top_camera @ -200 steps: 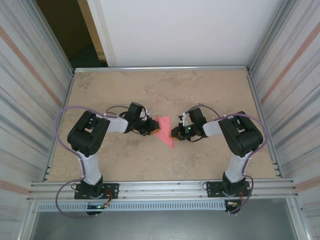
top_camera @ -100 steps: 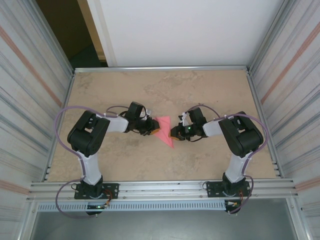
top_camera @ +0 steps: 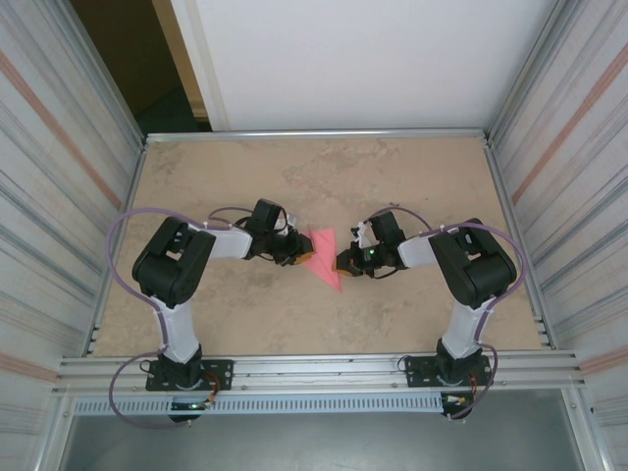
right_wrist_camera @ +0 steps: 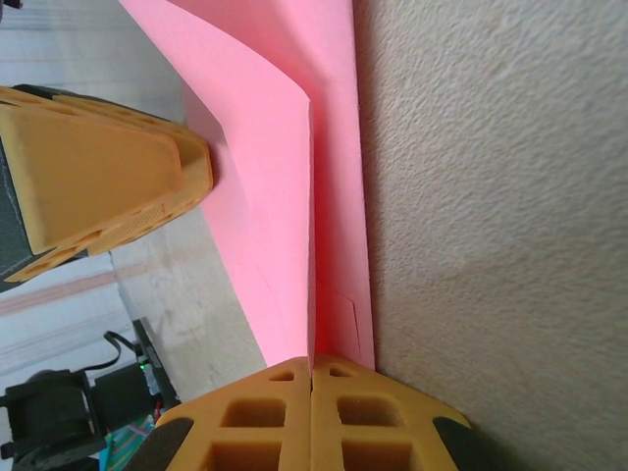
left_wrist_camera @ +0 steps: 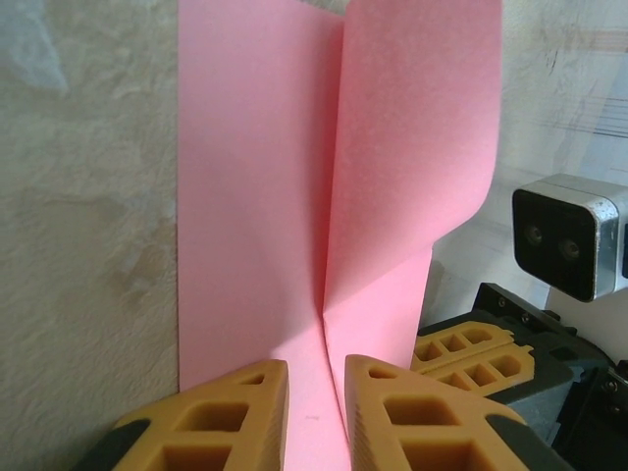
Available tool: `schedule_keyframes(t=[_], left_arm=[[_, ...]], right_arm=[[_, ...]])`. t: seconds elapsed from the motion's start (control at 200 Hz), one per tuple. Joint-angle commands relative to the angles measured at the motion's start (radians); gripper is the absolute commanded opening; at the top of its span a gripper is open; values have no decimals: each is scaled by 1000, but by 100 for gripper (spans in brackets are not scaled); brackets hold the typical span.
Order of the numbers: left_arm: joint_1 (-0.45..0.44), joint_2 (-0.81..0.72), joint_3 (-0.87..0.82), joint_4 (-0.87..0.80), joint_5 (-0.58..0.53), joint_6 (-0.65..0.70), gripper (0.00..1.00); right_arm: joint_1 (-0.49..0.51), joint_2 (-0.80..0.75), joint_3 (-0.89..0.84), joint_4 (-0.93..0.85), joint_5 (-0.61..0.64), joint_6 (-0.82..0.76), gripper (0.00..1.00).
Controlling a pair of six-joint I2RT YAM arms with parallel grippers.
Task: Fold a paper plane with a square sheet of paper (pick it up from the middle)
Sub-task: Fourth fold the wing at the center of the table.
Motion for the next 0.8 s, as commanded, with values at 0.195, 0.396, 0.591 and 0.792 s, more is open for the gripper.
schedule_keyframes(t=[0.195,0.396,0.591,0.792], left_arm=[[-23,-8,76,69,49,42,19],[-26,74,126,69,52,48,17],[-20,125,169,46,45,64,17],[-16,154,172,34,39,67,17]], right_arm=[[-5,40,-10,-52,56,24,0],[-6,42,-9,-60,59,21,0],[-7,40,-9,-74,65,14,0],[-7,35,-10,-78,69,15,2]])
